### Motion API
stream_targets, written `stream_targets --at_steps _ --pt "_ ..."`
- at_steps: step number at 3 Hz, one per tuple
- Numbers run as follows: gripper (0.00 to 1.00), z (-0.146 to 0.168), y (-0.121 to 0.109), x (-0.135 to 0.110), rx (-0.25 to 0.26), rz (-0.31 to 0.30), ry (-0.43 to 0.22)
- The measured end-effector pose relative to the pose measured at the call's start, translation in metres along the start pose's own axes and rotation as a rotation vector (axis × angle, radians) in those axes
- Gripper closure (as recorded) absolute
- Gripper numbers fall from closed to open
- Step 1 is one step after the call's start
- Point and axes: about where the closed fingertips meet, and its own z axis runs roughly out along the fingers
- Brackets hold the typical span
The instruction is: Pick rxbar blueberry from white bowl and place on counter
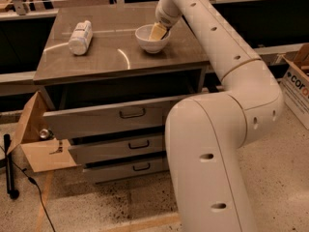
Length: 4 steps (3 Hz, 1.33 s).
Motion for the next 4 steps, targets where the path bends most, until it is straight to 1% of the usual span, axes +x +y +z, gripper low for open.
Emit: stream_targets --at_steps 1,3,4 --pt "0.39 0.003 0.0 0.0 -0.002 0.019 0.011" --pt "0.86 0.012 -0.002 -0.011 0.012 0.018 0.012" --pt "1.0 0.007 -0.017 -0.028 0.065 -0.019 -0.021"
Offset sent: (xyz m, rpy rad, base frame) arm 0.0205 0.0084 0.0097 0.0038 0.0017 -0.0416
